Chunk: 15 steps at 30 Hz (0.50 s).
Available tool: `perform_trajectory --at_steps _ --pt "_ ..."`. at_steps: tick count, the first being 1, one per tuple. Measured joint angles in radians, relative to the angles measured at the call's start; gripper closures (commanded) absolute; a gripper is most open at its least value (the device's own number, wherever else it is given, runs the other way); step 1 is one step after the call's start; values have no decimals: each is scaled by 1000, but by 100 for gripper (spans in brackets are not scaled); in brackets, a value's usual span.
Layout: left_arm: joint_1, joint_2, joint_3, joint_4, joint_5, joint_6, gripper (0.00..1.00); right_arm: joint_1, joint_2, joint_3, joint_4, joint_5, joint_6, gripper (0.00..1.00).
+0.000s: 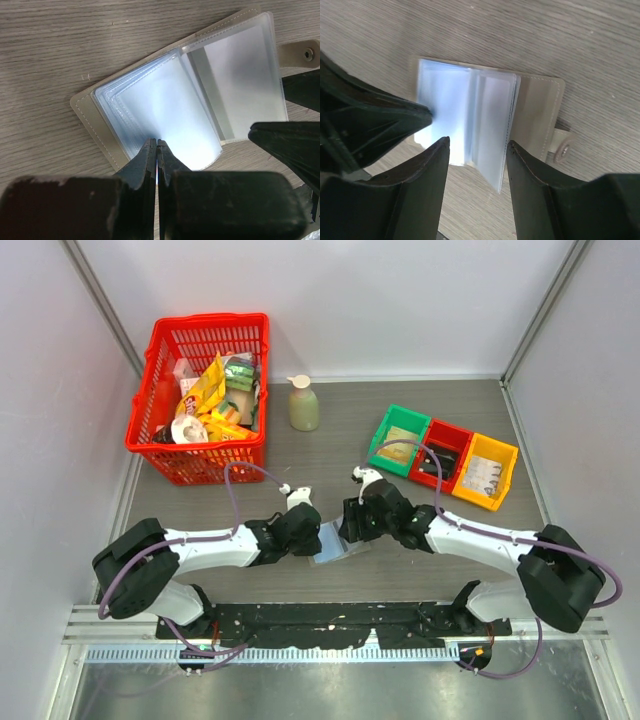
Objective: Take the credit cards out of the card holder
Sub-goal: Remove the credit card from the card holder.
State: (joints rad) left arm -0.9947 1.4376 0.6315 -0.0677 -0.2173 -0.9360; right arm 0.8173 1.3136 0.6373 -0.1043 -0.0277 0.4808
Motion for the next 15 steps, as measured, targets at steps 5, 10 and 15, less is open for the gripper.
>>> perform_trajectory --at_steps 5,10,15 --pt "0 0 0 0 0 0 96 0 -13 18 13 -64 0 50" --pt "0 -35 -18 -1 -4 -7 96 3 -6 21 51 -160 4 51" --pt "0 -126 -62 -7 -30 -30 92 12 71 29 125 -233 22 51"
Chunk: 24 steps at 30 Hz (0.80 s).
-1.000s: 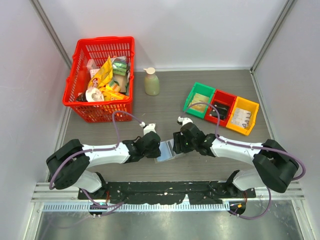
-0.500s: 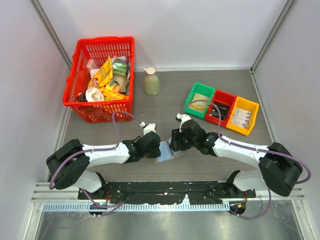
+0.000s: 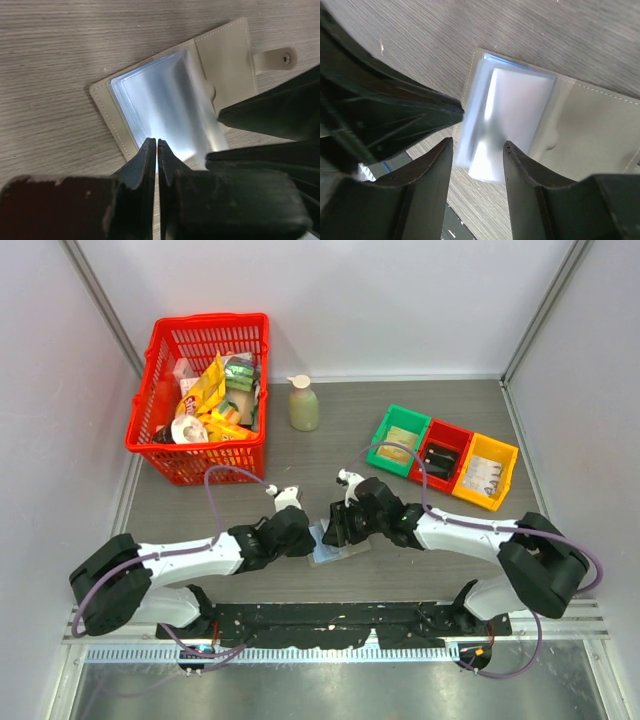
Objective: Take the credit cards out of the card holder
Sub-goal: Remove the credit card from the card holder.
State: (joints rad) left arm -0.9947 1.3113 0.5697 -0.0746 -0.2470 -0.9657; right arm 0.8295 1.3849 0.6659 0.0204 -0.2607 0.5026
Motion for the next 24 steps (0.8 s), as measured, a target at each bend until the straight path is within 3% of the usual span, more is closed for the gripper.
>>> perform_trajectory --at_steps 6,11,18,24 --pt "0 -121 -54 -5 -47 -30 89 2 54 0 8 -11 5 49" --pt "0 -192 -69 -6 -65 -42 87 3 40 0 -53 117 -3 49" --pt "0 -169 -53 -5 -40 -43 84 2 -29 -2 -179 343 -11 49" --pt "0 -74 6 12 -2 -17 86 2 -158 -37 -191 415 -10 50"
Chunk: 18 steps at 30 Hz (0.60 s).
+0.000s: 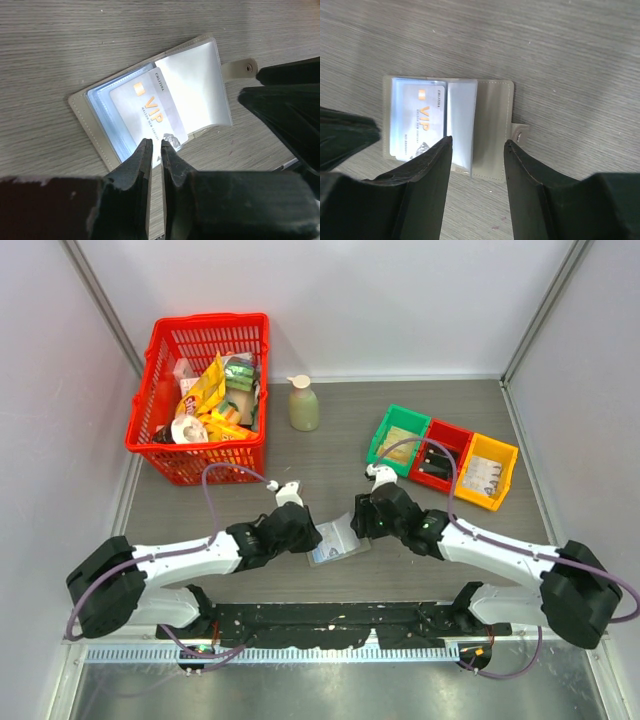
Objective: Take the credit cards out of the card holder
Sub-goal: Remove the credit card from the card holder.
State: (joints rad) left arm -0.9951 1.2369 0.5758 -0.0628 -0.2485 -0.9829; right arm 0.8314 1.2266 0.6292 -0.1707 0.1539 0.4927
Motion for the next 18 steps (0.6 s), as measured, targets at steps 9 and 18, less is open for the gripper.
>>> perform_trajectory --at_steps 9,18 --pt "0 130 29 19 13 21 96 -40 -25 -121 277 -211 82 53" --pt "0 173 2 64 14 -11 100 -63 128 -307 613 -363 263 62"
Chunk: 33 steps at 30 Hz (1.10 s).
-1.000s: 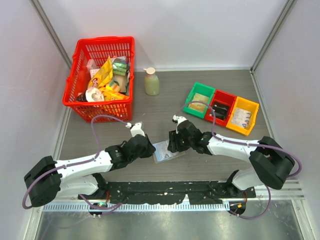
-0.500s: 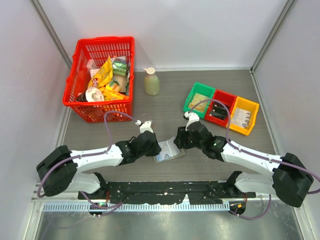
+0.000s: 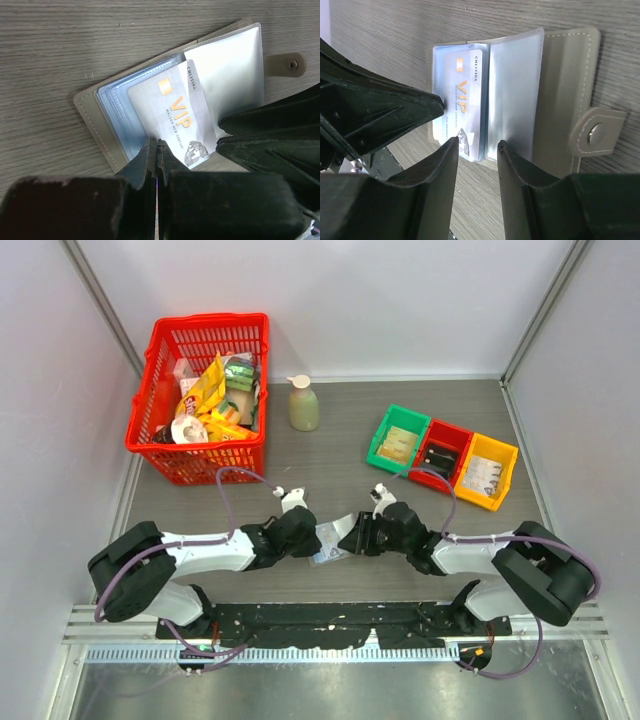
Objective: Take the credit cards out of the card holder
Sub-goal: Remove the credit card from the card holder.
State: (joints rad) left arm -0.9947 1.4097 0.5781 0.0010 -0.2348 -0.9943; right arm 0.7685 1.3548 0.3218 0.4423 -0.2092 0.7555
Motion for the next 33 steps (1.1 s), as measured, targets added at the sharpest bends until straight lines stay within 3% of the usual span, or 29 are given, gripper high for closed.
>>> perform_trajectory --at_steps 4,12,14,16,22,26,30,33 --pt "0 -1 -12 19 0 -21 100 -45 31 -61 135 -50 53 73" --pt "0 -1 -18 32 1 -29 100 -82 172 -113 396 -166 140 76" --pt "0 -1 -19 32 1 -31 100 -84 213 -119 460 -188 163 82" --pt "0 -1 -19 33 1 -33 100 -86 264 -124 536 -214 187 98" --pt "0 -1 -20 33 3 -44 100 -183 371 -190 756 -300 278 99" --pt "0 -1 -20 32 11 -46 100 -253 393 -217 814 -364 312 99" --pt "2 -1 -20 32 18 -45 100 -268 383 -206 798 -400 312 99" --pt "3 -1 -20 32 19 -45 100 -284 291 -196 678 -405 281 99"
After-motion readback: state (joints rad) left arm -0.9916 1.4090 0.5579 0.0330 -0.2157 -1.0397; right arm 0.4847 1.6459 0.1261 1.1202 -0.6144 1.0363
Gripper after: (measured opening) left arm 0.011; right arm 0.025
